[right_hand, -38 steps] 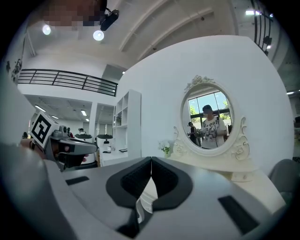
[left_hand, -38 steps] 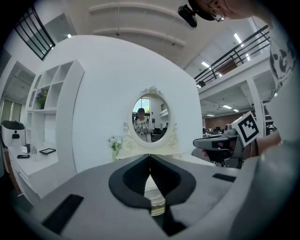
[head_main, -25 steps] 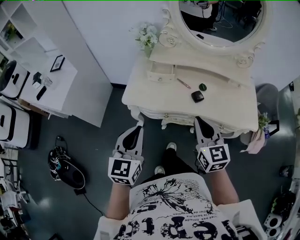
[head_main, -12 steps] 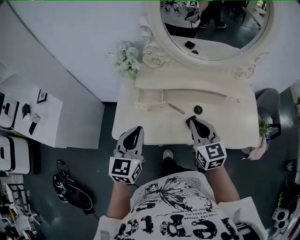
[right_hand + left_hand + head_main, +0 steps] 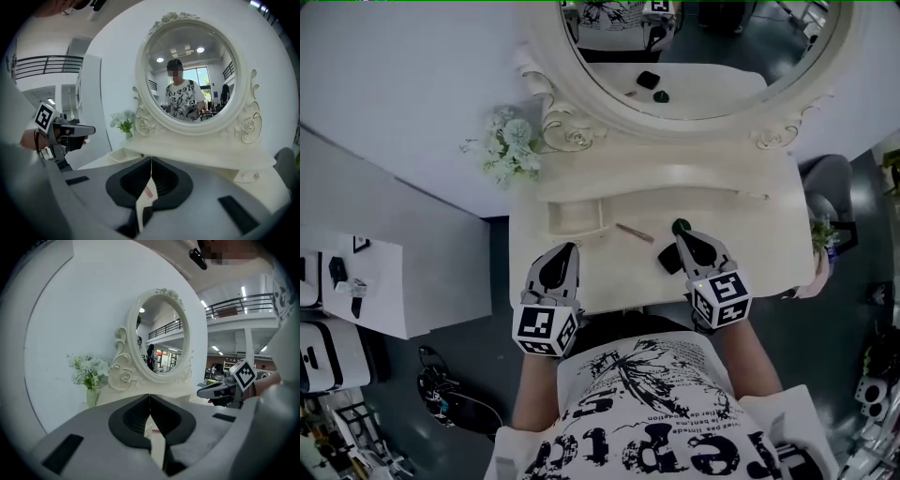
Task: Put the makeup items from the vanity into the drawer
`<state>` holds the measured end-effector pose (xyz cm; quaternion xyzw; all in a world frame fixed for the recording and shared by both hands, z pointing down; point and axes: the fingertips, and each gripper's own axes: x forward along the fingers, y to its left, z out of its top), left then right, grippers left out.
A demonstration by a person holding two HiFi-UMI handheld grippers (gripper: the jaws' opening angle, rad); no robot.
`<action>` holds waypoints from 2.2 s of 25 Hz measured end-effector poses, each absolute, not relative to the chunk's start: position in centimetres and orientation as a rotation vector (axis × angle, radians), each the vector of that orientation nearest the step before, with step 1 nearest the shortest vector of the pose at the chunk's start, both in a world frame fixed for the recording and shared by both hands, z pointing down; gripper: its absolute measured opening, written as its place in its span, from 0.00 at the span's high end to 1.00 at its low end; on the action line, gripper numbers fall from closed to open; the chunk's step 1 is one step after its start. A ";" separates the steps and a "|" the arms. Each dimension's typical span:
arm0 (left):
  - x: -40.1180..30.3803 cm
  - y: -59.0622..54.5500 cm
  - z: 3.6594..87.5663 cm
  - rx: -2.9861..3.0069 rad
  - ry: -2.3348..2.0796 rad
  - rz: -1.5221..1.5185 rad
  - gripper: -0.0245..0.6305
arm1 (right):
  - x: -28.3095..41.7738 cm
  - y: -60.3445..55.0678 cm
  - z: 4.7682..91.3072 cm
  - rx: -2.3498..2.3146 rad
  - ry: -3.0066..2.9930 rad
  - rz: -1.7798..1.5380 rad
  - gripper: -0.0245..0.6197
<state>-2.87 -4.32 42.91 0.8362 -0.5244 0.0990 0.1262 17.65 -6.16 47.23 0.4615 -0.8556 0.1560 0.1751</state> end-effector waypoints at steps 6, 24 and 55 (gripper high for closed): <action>-2.1 -6.7 44.9 2.496 -1.338 0.325 0.93 | 18.4 -5.5 50.7 1.354 -2.284 0.559 0.93; -2.0 -7.1 50.8 2.495 -1.105 0.461 0.93 | 19.2 -1.8 63.3 1.193 -1.983 0.687 0.44; -10.8 -6.1 44.9 2.457 -1.351 0.341 0.93 | 7.4 -8.7 53.8 1.083 -2.230 0.556 0.45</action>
